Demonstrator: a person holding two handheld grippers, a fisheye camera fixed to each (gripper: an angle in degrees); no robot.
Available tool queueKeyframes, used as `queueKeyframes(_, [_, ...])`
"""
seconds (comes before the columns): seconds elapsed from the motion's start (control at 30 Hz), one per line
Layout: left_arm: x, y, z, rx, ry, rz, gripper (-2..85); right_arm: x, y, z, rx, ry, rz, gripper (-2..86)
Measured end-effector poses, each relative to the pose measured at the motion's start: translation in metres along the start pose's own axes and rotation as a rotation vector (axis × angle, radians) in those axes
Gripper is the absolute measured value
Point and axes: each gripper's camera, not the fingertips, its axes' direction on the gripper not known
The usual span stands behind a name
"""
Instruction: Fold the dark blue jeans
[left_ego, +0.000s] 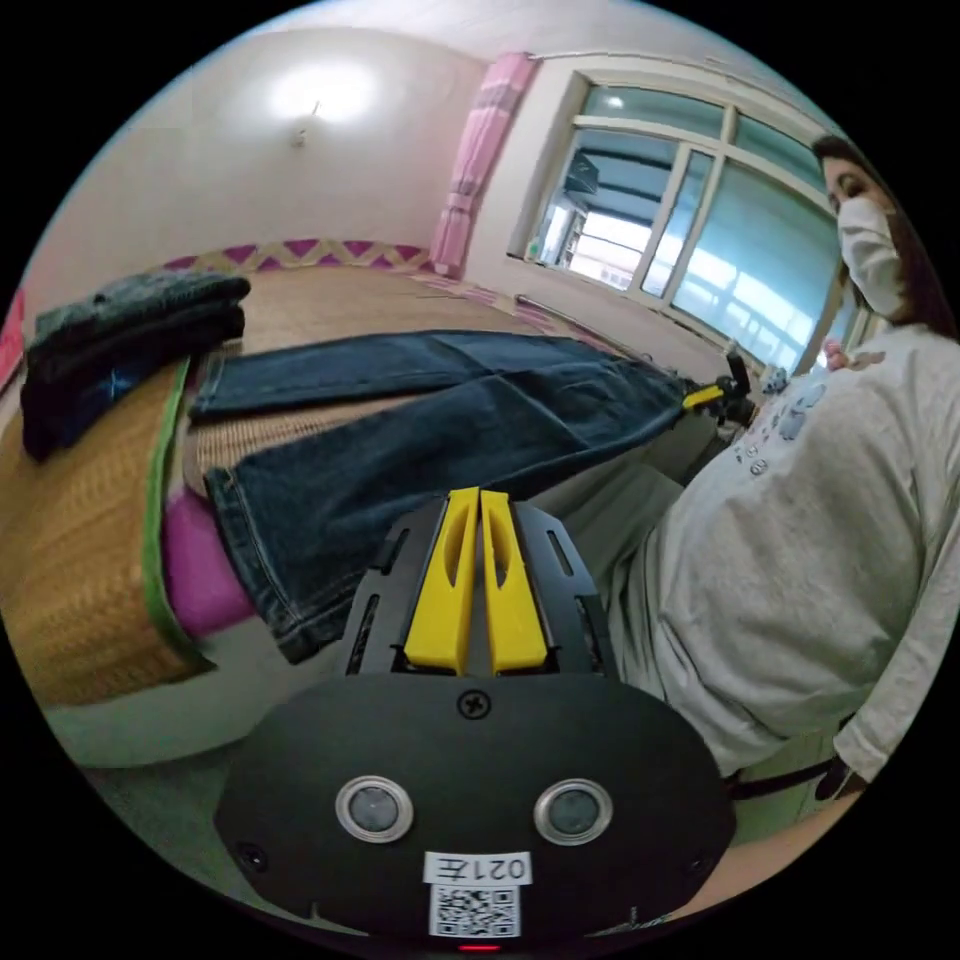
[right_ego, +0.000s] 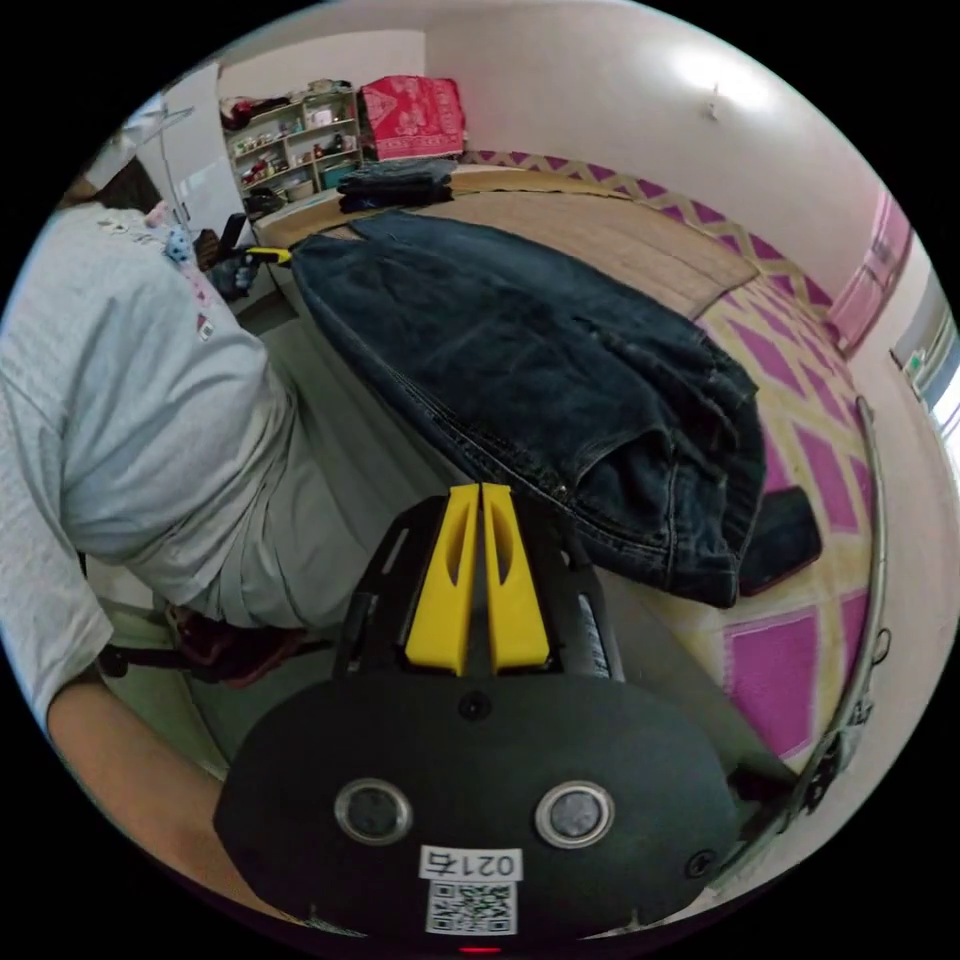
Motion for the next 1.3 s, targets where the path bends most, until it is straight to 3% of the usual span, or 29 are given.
queueKeyframes(0.2, [-0.021,0.015,-0.048,0.057,0.05,-0.1,-0.7,0.007,0.01,0.0,-0.053,-0.038,0.067,0.7])
queueKeyframes(0.27, [-0.034,0.013,-0.08,0.138,-0.06,-0.171,0.0,0.01,0.01,-0.009,-0.096,-0.098,0.056,3.0])
queueKeyframes(0.37, [-0.061,0.004,-0.091,0.052,-0.349,-0.319,4.4,0.028,0.007,-0.047,0.09,-0.044,0.112,6.9])
queueKeyframes(0.43, [-0.076,0.002,-0.09,0.02,-0.401,-0.366,6.3,0.046,0.002,-0.057,0.19,0.026,0.187,8.3])
queueKeyframes(0.57, [-0.084,0.01,-0.092,0.016,-0.506,-0.413,1.6,0.09,-0.007,-0.016,0.039,0.199,0.342,9.8])
queueKeyframes(0.7, [-0.085,0.007,-0.106,-0.039,-0.503,-0.413,-0.6,0.104,0.018,-0.01,0.046,0.11,0.378,7.7])
queueKeyframes(0.93, [-0.098,-0.051,-0.136,-0.067,-0.49,-0.29,-0.9,0.106,0.034,-0.02,-0.05,0.132,0.378,5.5])
queueKeyframes(1.1, [-0.143,-0.038,-0.124,-0.238,-0.422,-0.39,-0.9,0.109,0.054,-0.028,-0.016,0.131,0.423,5.7])
queueKeyframes(1.2, [-0.151,-0.019,-0.145,-0.151,-0.358,-0.407,-0.9,0.11,0.065,-0.034,0.004,0.138,0.446,6.4])
queueKeyframes(1.3, [-0.148,-0.001,-0.175,-0.089,-0.424,-0.436,-0.9,0.104,0.074,-0.051,0.036,0.15,0.44,8.0])
